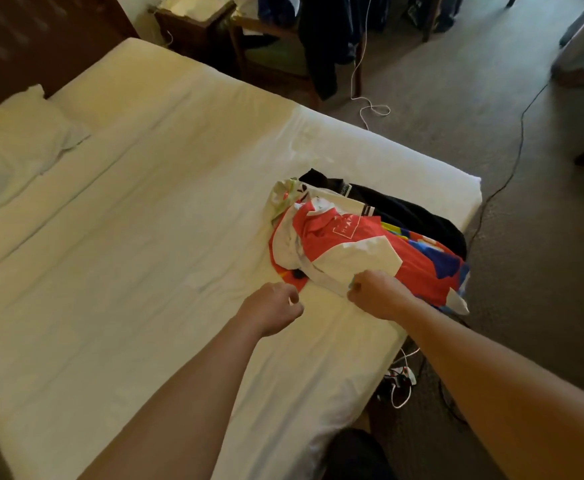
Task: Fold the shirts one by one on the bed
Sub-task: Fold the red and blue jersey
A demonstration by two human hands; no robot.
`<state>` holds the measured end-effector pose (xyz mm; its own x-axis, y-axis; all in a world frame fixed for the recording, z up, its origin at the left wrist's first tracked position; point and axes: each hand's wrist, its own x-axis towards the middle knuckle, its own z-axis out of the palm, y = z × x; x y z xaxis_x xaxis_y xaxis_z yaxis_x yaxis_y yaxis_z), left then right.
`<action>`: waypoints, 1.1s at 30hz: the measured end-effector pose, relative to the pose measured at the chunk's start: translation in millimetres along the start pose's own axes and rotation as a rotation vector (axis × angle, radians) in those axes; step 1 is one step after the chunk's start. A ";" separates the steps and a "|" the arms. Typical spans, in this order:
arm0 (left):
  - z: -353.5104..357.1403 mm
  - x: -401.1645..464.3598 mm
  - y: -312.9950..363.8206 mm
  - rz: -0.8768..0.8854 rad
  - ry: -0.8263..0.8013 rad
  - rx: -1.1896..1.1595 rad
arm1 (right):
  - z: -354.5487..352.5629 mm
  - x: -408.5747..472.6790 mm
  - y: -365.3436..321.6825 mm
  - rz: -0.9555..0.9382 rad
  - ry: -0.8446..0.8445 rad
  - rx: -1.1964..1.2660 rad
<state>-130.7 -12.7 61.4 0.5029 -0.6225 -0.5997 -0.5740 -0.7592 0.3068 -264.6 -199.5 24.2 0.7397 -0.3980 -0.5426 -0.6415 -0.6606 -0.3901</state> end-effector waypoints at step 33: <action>-12.2 88.7 -114.3 -0.294 -0.034 -0.257 | 22.8 189.9 -92.7 -0.031 0.001 0.084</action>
<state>-12.6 16.6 -17.8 0.5978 -0.3681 -0.7121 -0.2256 -0.9297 0.2912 -69.3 -199.4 -59.6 0.7599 -0.3783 -0.5287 -0.6327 -0.6170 -0.4679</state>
